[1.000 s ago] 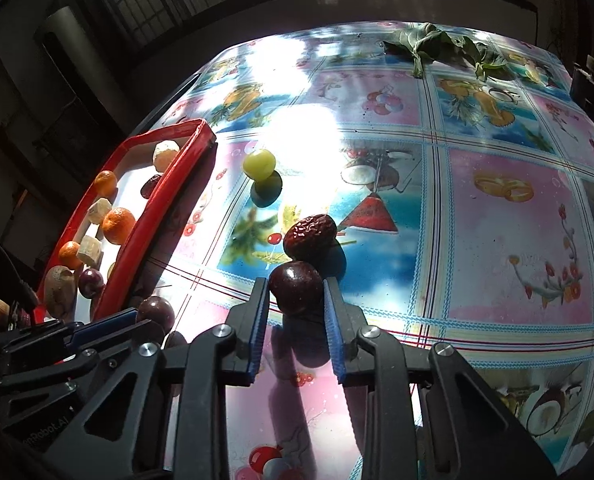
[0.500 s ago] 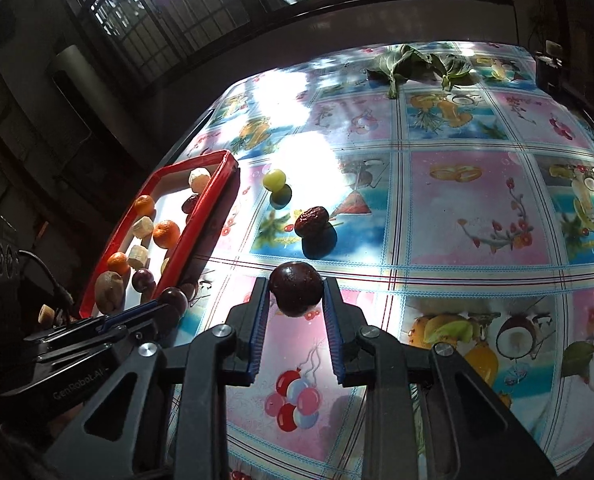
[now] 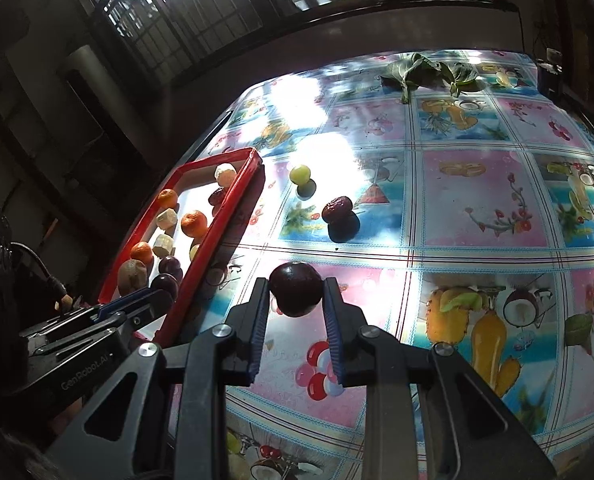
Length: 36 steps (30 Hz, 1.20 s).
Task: Organize fruits
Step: 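Lift and carry both dark plums over the tray with both tools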
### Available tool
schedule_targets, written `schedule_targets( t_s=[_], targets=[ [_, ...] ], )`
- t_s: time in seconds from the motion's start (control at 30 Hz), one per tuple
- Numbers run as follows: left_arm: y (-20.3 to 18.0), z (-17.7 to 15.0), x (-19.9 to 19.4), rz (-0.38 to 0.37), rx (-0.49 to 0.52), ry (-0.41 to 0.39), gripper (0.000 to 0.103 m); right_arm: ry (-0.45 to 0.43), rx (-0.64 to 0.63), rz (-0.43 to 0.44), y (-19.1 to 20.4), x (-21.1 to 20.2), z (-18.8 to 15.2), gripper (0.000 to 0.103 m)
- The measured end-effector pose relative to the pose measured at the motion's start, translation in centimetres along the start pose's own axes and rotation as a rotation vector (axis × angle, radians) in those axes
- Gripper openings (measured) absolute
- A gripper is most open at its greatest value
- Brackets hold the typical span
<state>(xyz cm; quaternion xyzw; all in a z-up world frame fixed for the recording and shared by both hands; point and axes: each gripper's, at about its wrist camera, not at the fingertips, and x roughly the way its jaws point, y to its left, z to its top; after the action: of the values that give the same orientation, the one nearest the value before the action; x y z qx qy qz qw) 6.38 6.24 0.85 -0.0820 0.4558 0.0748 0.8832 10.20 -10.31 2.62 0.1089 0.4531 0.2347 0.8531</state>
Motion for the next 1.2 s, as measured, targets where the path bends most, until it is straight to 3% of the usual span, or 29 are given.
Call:
schedule_targets(
  t_s=[1.2],
  targets=[
    [3.1,-0.2,0.3,0.021,-0.055,0.006,0.018,0.035,-0.05,0.01,2.9,1.4,-0.5,0.029]
  ],
)
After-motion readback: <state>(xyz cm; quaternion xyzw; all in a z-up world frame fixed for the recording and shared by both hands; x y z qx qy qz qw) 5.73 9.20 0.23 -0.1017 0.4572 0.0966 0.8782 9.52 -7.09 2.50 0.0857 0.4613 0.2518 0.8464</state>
